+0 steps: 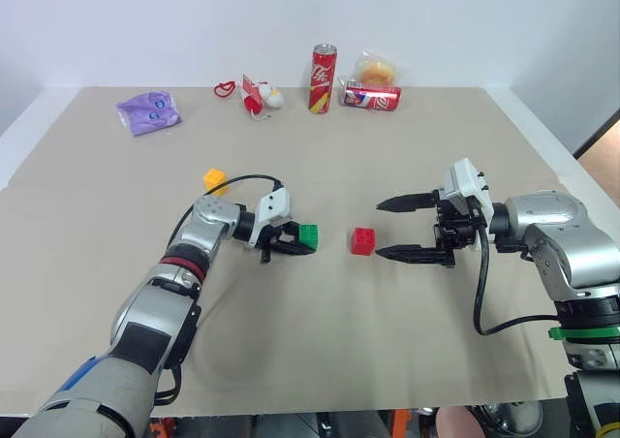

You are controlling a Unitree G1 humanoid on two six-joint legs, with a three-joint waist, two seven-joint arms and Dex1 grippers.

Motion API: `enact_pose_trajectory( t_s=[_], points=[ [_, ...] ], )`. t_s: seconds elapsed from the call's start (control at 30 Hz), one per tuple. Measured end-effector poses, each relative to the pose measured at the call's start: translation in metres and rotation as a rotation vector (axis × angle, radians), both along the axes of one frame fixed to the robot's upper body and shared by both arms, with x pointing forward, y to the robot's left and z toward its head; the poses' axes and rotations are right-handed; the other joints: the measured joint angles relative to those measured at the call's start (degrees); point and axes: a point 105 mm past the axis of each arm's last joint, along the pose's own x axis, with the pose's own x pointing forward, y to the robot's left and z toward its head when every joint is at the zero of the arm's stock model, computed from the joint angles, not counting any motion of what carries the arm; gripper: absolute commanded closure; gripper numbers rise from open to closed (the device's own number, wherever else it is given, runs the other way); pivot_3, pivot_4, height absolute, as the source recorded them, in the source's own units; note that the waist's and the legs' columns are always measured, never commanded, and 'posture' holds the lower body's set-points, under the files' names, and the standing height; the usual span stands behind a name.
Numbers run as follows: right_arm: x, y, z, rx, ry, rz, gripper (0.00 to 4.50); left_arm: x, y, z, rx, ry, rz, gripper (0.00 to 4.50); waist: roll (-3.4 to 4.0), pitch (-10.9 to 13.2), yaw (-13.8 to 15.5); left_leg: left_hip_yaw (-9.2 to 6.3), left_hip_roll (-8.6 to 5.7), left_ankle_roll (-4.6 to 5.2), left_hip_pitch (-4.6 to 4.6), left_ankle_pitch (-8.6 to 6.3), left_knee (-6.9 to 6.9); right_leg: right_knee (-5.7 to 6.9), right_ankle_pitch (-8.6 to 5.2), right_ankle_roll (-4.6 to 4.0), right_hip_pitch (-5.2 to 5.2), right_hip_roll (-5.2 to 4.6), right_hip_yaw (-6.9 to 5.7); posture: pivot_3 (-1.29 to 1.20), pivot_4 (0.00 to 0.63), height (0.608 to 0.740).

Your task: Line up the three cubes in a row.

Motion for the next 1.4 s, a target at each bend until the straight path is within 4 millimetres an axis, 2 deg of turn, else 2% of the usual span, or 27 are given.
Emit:
enact_pose_trajectory(
  t_s=[0.4, 0.43, 0.63, 0.83, 0.97, 1.1, 1.23, 1.3, 1.4],
  points=[
    [0.002, 0.001, -0.003, 0.006, 0.012, 0.001, 0.0, -0.002, 0.003, -0.001, 0.016, -0.003, -0.018, 3.17, 0.0, 0.0, -0.02, -0.02, 0.01, 0.04, 0.0, -0.02, 0.0, 0.0, -0.01, -0.02, 0.0, 0.01, -0.01, 0.0, 0.15, 0.74],
    [0.002, 0.001, -0.003, 0.006, 0.012, 0.0, 0.0, -0.002, 0.003, -0.002, 0.018, -0.002, -0.018, 2.13, 0.0, 0.0, -0.02, -0.02, 0.01, 0.04, 0.01, -0.02, 0.0, 0.0, -0.01, -0.02, 0.0, 0.01, -0.01, 0.0, 0.15, 0.74],
    [0.002, 0.001, -0.001, 0.007, 0.001, 0.003, 0.0, -0.007, 0.003, -0.004, 0.034, 0.025, -0.059, 0.13, 0.01, -0.01, -0.04, -0.03, 0.01, 0.08, 0.06, 0.01, 0.1, 0.01, 0.06, 0.06, 0.06, 0.01, -0.01, 0.0, 0.15, 0.74],
    [0.005, 0.001, 0.002, 0.013, -0.009, 0.003, 0.0, -0.003, 0.004, -0.006, 0.061, -0.026, -0.035, 0.03, 0.01, -0.01, -0.07, -0.01, -0.02, 0.47, 0.07, 0.26, 0.2, 0.0, 0.28, 0.19, 0.12, 0.01, 0.01, 0.0, 0.15, 0.74],
    [0.006, 0.005, 0.002, 0.022, -0.004, 0.022, 0.0, 0.001, 0.012, -0.005, 0.072, -0.044, -0.004, 0.03, 0.01, 0.0, -0.43, -0.04, 0.0, 0.65, 0.12, 0.37, 0.18, 0.0, 0.32, 0.13, 0.07, 0.02, -0.02, 0.0, 0.15, 0.74],
    [0.008, 0.009, 0.007, 0.031, -0.016, 0.042, 0.0, 0.009, 0.045, 0.0, 0.111, -0.068, 0.08, 0.03, -0.03, 0.02, -2.3, -0.08, 0.04, 0.73, 0.36, 0.42, 0.06, 0.0, 0.36, 0.08, 0.04, 0.04, -0.06, 0.0, 0.15, 0.74],
    [0.01, 0.01, 0.009, 0.044, -0.017, 0.056, 0.0, 0.016, 0.105, 0.008, 0.167, -0.088, 0.239, 0.03, -0.1, 0.07, -3.7, -0.36, 0.06, 0.72, 1.05, 0.41, -0.15, 0.0, 0.38, 0.04, 0.04, 0.04, -0.26, 0.0, 0.15, 0.74],
    [0.013, 0.012, 0.01, 0.047, -0.02, 0.064, 0.0, 0.012, 0.128, 0.009, 0.174, -0.076, 0.287, 0.03, -0.09, 0.08, -4.01, -0.33, 0.09, 0.72, 1.21, 0.41, -0.39, 0.0, 0.44, -0.06, 0.03, 0.05, -0.27, 0.0, 0.15, 0.74],
    [0.016, 0.02, 0.014, 0.047, -0.029, 0.098, 0.0, 0.0, 0.143, 0.006, 0.17, -0.033, 0.282, 0.03, -0.09, 0.08, -4.04, -0.17, 0.09, 0.73, 1.11, 0.42, -0.61, 0.01, 0.72, -0.3, 0.01, 0.06, -0.2, 0.0, 0.15, 0.74]
  ],
)
